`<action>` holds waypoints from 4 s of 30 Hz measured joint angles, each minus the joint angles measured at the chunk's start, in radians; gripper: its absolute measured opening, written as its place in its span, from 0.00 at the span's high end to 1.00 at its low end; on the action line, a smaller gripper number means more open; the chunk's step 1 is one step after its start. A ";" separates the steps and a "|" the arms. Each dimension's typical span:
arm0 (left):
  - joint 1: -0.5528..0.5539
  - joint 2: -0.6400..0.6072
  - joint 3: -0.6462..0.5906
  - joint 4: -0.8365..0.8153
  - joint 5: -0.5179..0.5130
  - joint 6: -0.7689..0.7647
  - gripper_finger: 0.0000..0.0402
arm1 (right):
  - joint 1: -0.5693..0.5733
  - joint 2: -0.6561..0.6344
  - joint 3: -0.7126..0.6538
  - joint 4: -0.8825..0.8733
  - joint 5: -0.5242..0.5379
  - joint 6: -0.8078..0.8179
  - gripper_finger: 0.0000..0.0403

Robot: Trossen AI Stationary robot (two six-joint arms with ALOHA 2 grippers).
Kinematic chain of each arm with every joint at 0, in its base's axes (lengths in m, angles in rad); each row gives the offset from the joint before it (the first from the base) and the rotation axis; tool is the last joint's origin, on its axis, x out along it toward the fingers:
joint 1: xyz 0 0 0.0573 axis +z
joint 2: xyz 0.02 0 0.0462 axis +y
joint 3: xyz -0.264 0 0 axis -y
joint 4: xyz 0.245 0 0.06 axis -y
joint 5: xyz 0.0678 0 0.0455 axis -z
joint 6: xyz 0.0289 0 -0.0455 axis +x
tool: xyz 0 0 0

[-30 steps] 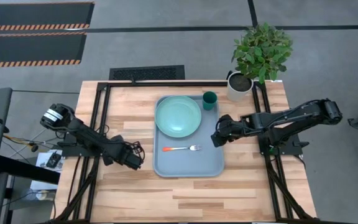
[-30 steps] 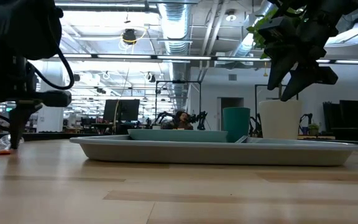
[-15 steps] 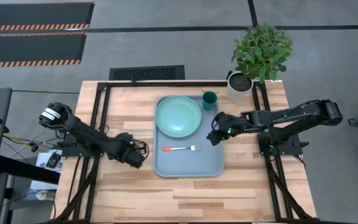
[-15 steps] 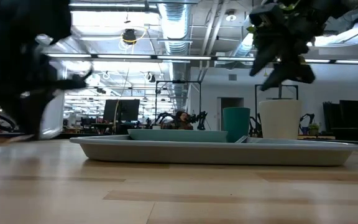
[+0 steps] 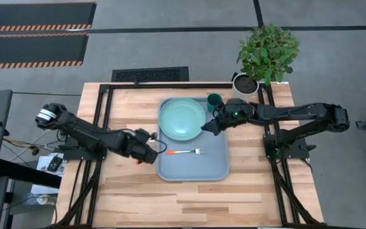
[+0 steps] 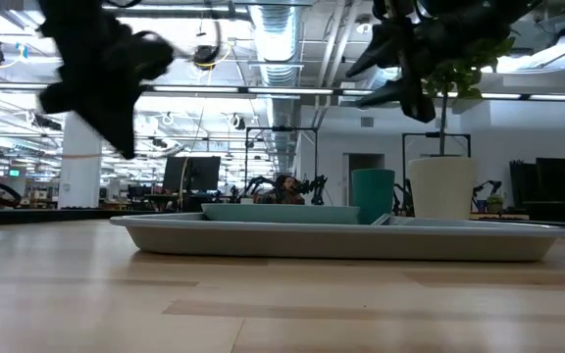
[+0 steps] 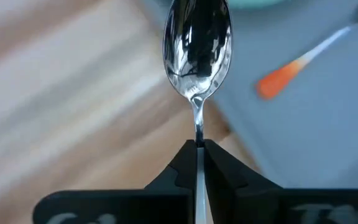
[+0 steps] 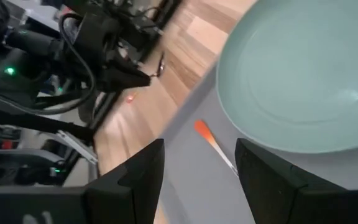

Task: Pick and place plate/cup/fork/spoon on tray
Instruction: Put the orange spoon on the gray serving tray to the bottom of the orange fork

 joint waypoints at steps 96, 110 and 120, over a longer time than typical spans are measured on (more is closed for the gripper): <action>0.389 0.362 0.542 0.286 0.293 1.374 1.00 | -0.025 0.000 0.000 -0.046 0.056 0.010 0.68; 0.389 0.359 0.542 0.309 0.305 1.361 1.00 | -0.024 -0.001 0.000 -0.047 0.070 -0.023 0.97; 0.387 0.359 0.542 0.326 0.223 1.359 0.89 | -0.025 0.000 0.000 -0.034 0.074 -0.017 0.99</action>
